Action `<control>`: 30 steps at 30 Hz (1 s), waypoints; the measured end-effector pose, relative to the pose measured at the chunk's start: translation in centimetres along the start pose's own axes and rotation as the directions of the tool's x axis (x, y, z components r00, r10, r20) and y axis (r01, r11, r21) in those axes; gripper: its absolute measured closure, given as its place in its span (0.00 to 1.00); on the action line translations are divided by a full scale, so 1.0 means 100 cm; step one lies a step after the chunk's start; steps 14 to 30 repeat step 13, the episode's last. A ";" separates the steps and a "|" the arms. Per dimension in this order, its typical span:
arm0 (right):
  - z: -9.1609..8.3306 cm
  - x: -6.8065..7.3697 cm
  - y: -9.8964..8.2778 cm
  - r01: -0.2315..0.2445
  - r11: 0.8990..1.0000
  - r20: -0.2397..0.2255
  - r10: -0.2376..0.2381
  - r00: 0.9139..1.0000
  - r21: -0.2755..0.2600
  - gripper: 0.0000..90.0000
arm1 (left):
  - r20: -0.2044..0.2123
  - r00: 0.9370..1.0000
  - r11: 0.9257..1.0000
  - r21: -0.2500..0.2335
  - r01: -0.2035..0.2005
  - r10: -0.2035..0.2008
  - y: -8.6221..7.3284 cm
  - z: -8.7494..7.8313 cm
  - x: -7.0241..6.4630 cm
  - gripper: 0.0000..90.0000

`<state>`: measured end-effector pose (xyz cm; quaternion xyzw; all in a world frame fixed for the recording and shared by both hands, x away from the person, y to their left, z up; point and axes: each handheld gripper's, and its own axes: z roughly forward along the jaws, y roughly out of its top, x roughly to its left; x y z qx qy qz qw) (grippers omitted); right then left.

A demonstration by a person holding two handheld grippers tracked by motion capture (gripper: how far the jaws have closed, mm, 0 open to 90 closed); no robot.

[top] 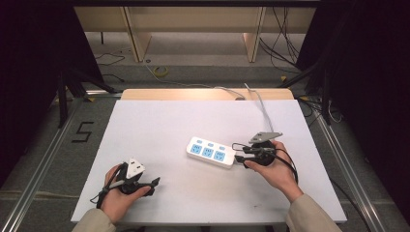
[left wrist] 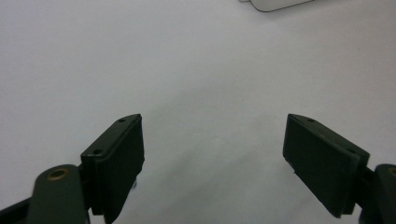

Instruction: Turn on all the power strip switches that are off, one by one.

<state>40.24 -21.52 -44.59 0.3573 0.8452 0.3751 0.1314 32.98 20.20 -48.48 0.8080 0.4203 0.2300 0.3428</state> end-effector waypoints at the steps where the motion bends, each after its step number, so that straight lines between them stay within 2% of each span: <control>1: -0.003 -0.001 -0.005 -0.005 1.000 0.000 0.005 1.000 -0.007 0.57 | 0.000 1.000 1.000 0.002 -0.004 0.004 0.000 0.000 0.000 0.23; 6: -0.016 0.001 -0.029 -0.020 0.999 0.010 0.021 1.000 -0.038 0.54 | -0.001 1.000 1.000 0.002 -0.003 0.003 0.000 0.001 0.000 0.23; 9: -0.021 0.006 -0.036 -0.019 0.998 0.019 0.020 1.000 -0.061 0.52 | 0.001 1.000 1.000 0.004 -0.001 0.001 0.000 0.001 0.000 0.23; 13: -0.023 0.010 -0.037 -0.007 0.997 0.023 0.008 1.000 -0.078 0.50 | 0.002 1.000 1.000 0.000 0.017 -0.017 0.000 0.001 0.003 0.22; 30: -0.023 0.010 -0.037 -0.007 0.997 0.023 0.008 1.000 -0.078 0.50 | 0.002 1.000 1.000 0.000 0.017 -0.017 0.000 0.001 0.003 0.22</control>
